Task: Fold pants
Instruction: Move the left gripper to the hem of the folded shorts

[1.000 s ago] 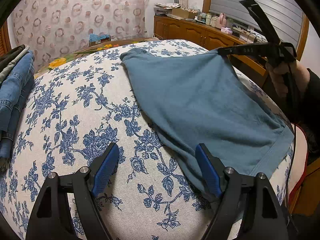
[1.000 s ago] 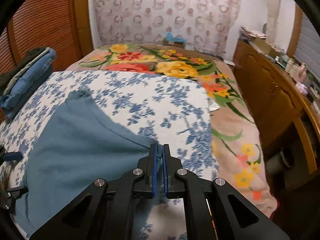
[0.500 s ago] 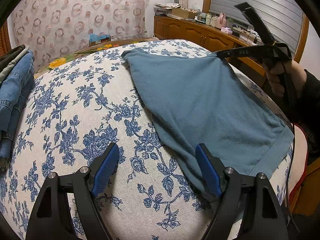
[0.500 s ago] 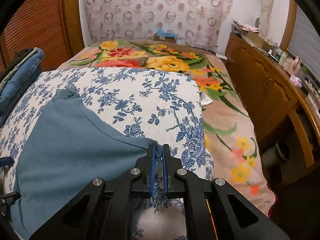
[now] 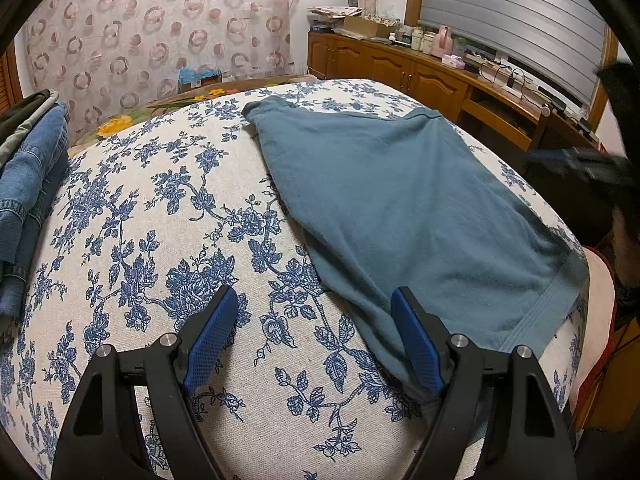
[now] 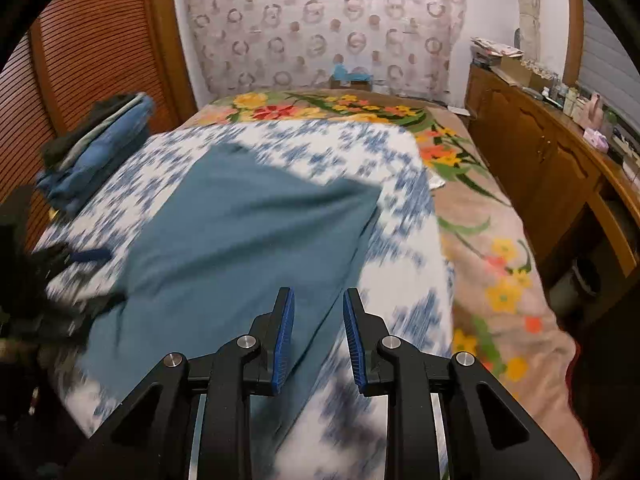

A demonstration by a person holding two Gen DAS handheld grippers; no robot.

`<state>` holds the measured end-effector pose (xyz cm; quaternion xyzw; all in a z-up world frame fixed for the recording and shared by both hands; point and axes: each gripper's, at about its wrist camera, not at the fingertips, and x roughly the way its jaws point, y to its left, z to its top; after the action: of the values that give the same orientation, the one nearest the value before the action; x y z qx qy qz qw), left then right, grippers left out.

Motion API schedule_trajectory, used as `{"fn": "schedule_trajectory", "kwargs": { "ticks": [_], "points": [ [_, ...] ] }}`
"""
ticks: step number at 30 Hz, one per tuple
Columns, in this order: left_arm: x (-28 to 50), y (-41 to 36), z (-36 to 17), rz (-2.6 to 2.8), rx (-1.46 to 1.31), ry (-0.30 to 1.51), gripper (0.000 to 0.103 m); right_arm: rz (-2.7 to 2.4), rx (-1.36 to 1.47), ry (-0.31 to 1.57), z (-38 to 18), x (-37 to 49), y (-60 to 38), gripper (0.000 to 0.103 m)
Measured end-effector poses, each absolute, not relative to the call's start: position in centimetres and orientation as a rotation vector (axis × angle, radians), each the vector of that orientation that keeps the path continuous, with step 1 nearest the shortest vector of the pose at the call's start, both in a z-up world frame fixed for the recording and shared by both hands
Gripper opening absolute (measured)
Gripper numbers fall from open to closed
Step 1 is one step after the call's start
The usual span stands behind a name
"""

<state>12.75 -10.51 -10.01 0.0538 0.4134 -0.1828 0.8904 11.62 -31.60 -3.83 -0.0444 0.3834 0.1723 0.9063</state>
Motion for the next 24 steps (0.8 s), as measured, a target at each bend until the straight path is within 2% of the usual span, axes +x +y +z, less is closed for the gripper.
{"fn": "schedule_trajectory", "kwargs": {
  "ticks": [12,21,23,24],
  "points": [
    [12.1,-10.4,-9.5,-0.359,0.106,0.852,0.080,0.336,-0.041,0.821,-5.1,5.5,-32.3,0.026],
    [8.0,-9.7,-7.5,-0.409,0.062,0.791,0.080,0.339,-0.006,0.817,-4.9,3.9,-32.5,0.026],
    [7.2,-9.6,-7.4,-0.422,0.058,0.788,0.077,0.341,-0.010,0.813,-4.8,3.6,-32.3,0.026],
    [6.7,-9.6,-7.4,-0.428,0.057,0.792,0.073,0.342,-0.011,0.808,-4.8,3.3,-32.3,0.026]
  ]
}}
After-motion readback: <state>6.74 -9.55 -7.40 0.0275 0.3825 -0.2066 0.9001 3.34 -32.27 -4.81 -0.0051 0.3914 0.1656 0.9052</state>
